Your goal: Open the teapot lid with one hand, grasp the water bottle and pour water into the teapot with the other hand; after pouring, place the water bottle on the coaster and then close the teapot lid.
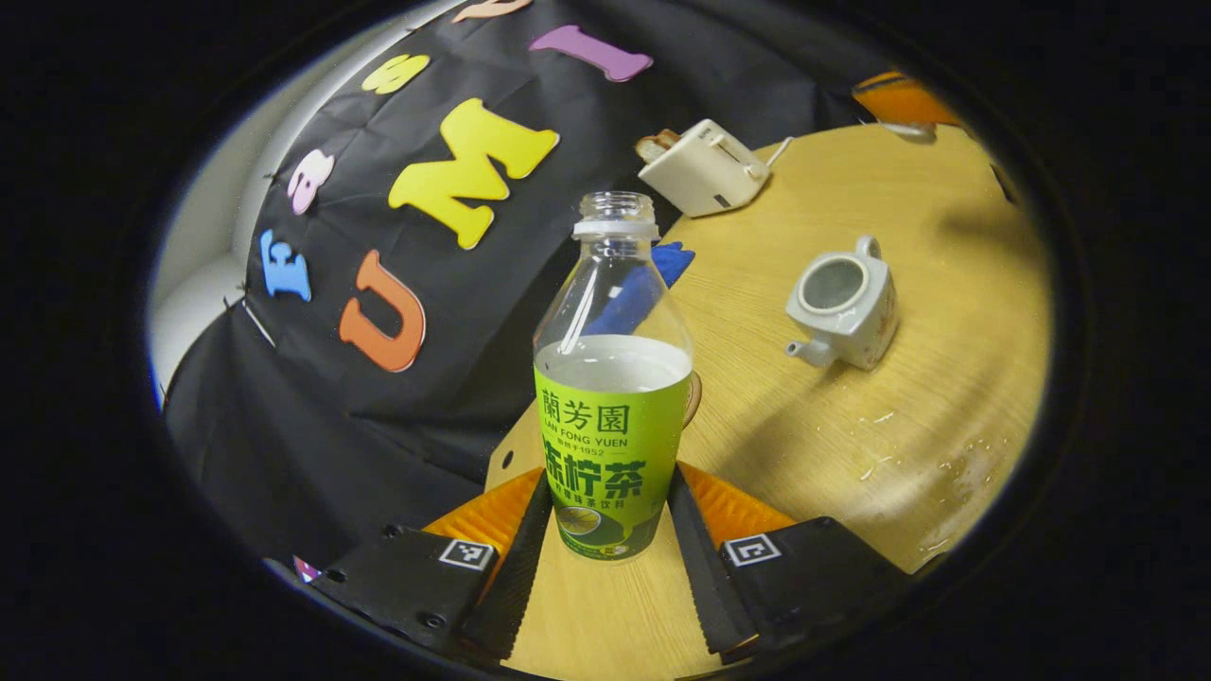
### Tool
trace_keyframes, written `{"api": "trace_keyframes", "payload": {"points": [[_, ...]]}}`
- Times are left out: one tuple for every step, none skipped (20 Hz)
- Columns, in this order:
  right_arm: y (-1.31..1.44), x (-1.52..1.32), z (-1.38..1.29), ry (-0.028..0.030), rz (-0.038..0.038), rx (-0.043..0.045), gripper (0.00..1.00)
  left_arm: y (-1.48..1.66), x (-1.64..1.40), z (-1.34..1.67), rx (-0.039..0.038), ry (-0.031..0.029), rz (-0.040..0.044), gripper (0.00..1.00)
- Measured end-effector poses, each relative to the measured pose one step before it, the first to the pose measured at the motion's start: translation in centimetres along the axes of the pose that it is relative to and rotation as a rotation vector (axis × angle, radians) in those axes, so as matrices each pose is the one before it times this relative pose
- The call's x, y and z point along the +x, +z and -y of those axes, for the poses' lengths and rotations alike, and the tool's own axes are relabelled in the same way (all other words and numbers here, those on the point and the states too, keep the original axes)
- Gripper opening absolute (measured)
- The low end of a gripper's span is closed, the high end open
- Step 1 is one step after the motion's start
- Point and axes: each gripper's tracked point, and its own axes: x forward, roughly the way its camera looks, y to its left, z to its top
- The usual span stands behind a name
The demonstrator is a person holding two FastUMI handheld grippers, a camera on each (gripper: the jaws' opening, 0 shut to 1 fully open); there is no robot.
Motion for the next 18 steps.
{"api": "trace_keyframes", "payload": {"points": [[-0.115,-0.109,0.246,-0.00065,-0.00149,0.00156,0.0,0.102,0.126,-0.196,0.06211,0.01113,-0.00195,0.73],[-0.232,-0.04,0.31,-0.0025,-0.00377,-0.00077,0.0,0.223,0.092,-0.273,0.05481,0.0125,0.003,0.73],[-0.172,-0.158,0.23,0.00022,-0.00289,0.00027,0.0,0.174,0.273,-0.185,0.04507,0.00543,-0.00281,0.73],[-0.198,-0.157,0.19,-0.00302,-0.00226,0.00008,0.0,0.187,0.191,0.02,0.03897,0.00085,-0.00012,0.73],[0.022,-0.125,0.303,-0.00307,0.00015,0.00032,0.0,0.233,0.034,-0.139,0.03139,0.00307,0.0005,0.73],[-0.072,-0.075,0.247,-0.00338,0.00052,0.00169,0.0,-0.027,0.125,-0.155,0.03194,0.00264,-0.00749,0.73],[0.046,-0.075,0.246,-0.00276,0.00102,0.00169,0.0,-0.078,0.255,-0.154,0.03146,0.0038,-0.00909,0.73],[-0.112,-0.045,0.194,-0.00289,0.00025,0.00187,0.0,-0.113,0.235,-0.182,0.03283,0.00467,-0.0105,0.73],[-0.06,-0.041,0.109,-0.0007,0.00041,0.00249,0.0,-0.157,0.095,0.047,0.02469,-0.00016,-0.0101,0.73],[-0.04,0.056,0.123,-0.00064,-0.00094,0.0007,0.0,0.112,-0.045,0.108,0.02267,-0.00318,-0.0019,0.73],[-0.014,-0.029,0.03,0.00034,0.00003,0.00044,0.0,0.097,0.133,0.093,0.02406,-0.00328,-0.0029,0.7],[-0.114,0.039,0.031,0.00079,-0.00044,0.00072,0.0,0.09,0.111,-0.064,0.02969,0.00825,-0.00018,0.73],[-0.03,0.012,0.037,0.00044,-0.00056,0.00105,0.0,0.176,0.051,-0.114,0.0329,0.00851,-0.00084,0.73],[-0.086,0.017,0.06,-0.00016,-0.0009,0.00189,0.0,0.108,-0.022,-0.168,0.03091,0.00762,-0.00201,0.73],[-0.099,0.04,0.023,0.00146,-0.00227,0.00247,0.0,0.273,-0.045,-0.097,0.0253,0.00431,0.00054,0.72],[-0.167,-0.019,0.028,-0.00002,-0.00145,0.00235,0.0,-0.002,0.143,0.1,0.0225,0.0034,-0.00132,0.73],[0.003,-0.124,0.156,-0.00178,-0.00005,0.00042,0.0,-0.042,0.104,-0.009,0.01896,0.00155,-0.00274,0.73],[-0.042,-0.065,0.168,-0.00244,0.00034,0.00112,0.0,-0.01,-0.055,-0.05,0.01516,0.00214,-0.0039,0.73]]}}
